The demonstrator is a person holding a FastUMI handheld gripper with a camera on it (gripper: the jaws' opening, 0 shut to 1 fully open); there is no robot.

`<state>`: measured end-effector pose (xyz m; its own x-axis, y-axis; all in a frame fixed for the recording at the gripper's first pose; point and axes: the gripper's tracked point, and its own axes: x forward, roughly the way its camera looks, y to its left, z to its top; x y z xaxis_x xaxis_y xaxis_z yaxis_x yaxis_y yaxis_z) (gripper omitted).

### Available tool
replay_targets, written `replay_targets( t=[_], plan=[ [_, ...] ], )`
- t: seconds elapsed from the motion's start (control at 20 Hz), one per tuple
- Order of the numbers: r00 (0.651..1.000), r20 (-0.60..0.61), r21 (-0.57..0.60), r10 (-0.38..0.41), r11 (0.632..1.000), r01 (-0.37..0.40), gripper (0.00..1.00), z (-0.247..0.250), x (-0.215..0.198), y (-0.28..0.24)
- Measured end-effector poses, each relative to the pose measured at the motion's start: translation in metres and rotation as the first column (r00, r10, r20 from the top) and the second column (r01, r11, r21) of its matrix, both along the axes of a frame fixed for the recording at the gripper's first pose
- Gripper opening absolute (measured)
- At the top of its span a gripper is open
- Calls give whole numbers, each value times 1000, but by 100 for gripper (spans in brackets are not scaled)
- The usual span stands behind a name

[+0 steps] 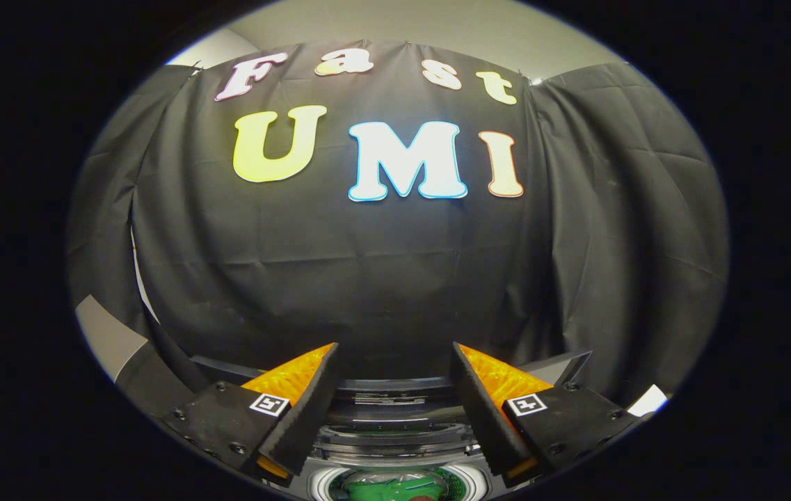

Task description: Put the clothes into the washing machine and then close the washing machine lid.

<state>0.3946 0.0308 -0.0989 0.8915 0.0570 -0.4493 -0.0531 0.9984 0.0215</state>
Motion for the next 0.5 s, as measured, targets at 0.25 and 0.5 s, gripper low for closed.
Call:
replay_targets(
  t=[0.25,0.5],
  plan=[
    [999,40,12,-2,1000,2,98,2,-14,-2],
    [996,86,13,3,1000,-5,98,8,-39,-5]
  ],
)
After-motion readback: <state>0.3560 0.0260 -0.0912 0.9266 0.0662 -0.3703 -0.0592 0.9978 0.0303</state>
